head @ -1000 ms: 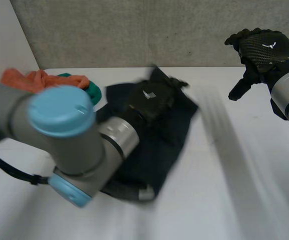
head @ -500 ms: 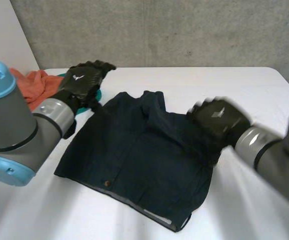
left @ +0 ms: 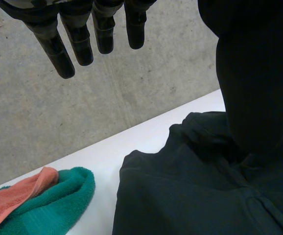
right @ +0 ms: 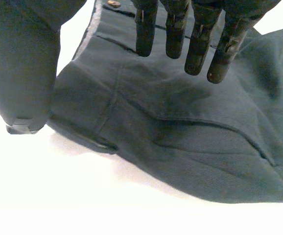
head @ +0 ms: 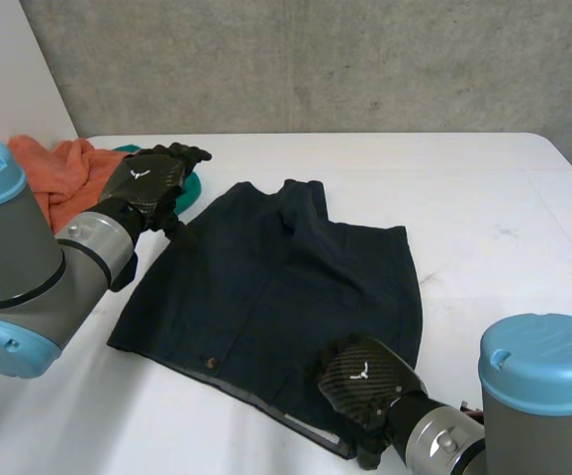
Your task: Fold the laundry.
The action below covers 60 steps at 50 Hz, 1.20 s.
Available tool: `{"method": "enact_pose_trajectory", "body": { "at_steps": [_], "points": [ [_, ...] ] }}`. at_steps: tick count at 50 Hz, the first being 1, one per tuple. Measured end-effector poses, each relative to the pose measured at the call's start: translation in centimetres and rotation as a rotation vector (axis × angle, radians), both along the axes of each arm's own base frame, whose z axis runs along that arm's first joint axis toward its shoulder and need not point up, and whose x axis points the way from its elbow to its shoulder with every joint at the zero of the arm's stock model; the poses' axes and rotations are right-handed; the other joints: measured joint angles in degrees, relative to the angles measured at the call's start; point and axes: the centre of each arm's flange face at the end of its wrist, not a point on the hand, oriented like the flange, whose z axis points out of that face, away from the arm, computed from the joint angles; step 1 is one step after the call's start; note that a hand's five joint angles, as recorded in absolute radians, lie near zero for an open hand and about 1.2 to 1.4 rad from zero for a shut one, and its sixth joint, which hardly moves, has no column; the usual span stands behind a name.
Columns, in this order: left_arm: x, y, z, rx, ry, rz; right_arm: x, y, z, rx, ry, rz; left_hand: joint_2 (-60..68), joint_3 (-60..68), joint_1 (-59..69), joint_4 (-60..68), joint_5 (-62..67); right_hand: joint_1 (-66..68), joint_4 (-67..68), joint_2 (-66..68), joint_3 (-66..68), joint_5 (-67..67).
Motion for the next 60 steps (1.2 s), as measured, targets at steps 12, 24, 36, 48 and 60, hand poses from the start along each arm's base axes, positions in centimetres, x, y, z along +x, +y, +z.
{"method": "enact_pose_trajectory", "body": {
  "at_steps": [12,24,36,48,60],
  "points": [
    [0.0,-0.1,-0.2,0.004,-0.002,0.002,-0.2,0.0,-1.4,-0.003,0.0,0.001,0.0,0.0,0.0,0.0,0.0,10.41,12.04,12.9,12.15,10.9],
    [0.0,-0.1,-0.2,0.005,-0.002,0.003,0.0,-0.8,-2.7,-0.018,0.003,-0.022,0.0,0.0,0.0,0.0,0.0,21.94,47.1,44.88,46.84,44.46],
    [0.1,0.1,0.2,-0.005,0.001,0.003,-1.4,-5.0,-0.6,-0.145,0.003,-0.161,0.0,0.0,0.0,0.0,0.0,21.94,48.45,48.61,47.96,47.07],
    [0.7,-0.2,0.7,-0.015,0.005,0.022,-6.6,-14.7,3.2,-0.416,0.151,-0.343,0.0,0.0,0.0,0.0,0.0,21.94,48.48,48.99,48.05,47.99],
    [1.3,-0.4,0.3,-0.003,0.002,0.036,-6.4,-15.0,2.7,-0.355,0.091,-0.371,0.0,0.0,0.0,0.0,0.0,22.37,30.57,30.15,30.41,31.82]
  ]
}}
